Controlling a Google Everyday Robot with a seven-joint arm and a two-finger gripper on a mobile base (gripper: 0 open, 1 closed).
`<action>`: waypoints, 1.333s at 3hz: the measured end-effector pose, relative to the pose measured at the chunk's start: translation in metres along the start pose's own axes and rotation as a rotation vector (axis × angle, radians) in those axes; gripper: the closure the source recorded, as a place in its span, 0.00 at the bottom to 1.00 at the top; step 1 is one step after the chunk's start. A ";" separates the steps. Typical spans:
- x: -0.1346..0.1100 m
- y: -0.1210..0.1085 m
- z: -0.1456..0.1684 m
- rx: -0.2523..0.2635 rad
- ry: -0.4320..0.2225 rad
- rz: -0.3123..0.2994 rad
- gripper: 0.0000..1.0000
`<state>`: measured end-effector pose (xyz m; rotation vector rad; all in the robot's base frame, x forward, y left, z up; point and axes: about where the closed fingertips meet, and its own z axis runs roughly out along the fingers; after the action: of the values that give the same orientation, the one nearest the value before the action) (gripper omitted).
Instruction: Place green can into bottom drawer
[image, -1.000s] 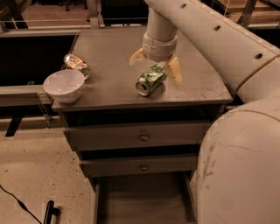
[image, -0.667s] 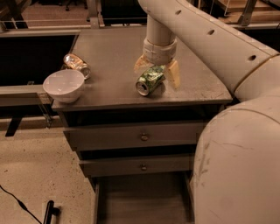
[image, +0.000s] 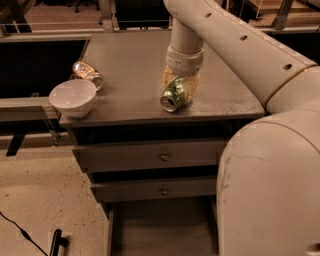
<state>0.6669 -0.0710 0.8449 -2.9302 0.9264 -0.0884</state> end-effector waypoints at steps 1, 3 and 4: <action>-0.021 -0.011 -0.007 0.099 -0.149 0.063 0.88; -0.081 0.015 -0.089 0.372 -0.294 0.392 1.00; -0.105 0.047 -0.086 0.434 -0.387 0.650 1.00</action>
Offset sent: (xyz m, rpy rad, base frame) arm -0.1102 0.0303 0.1006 0.6072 0.1844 -0.4898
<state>0.5480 -0.0532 0.9235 -2.0402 1.4904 0.2661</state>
